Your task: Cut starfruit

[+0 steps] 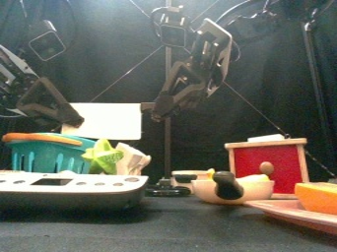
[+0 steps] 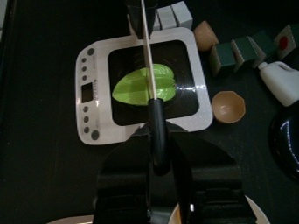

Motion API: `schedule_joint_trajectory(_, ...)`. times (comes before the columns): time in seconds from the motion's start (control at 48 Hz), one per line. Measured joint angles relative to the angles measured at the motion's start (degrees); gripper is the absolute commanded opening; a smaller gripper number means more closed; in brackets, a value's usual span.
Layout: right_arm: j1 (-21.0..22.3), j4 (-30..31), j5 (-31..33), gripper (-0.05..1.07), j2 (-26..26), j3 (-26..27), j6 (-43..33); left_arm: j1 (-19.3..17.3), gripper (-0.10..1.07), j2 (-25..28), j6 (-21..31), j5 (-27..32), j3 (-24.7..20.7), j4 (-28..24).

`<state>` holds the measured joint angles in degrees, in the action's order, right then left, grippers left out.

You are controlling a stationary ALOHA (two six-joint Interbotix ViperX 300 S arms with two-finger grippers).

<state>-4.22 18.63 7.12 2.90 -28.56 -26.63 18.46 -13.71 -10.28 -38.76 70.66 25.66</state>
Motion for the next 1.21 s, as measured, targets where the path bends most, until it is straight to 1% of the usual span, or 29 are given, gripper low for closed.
schedule_joint_trajectory(0.625,0.1,0.0,0.0,0.39,0.1,0.0,0.0,-0.2,0.32,0.9,0.0,1.1,-0.1,-0.1)
schedule_joint_trajectory(1.208,-0.2,-0.7,0.2,0.39,1.9,0.0,-0.3,-0.1,0.32,1.4,0.0,3.2,-0.3,0.0)
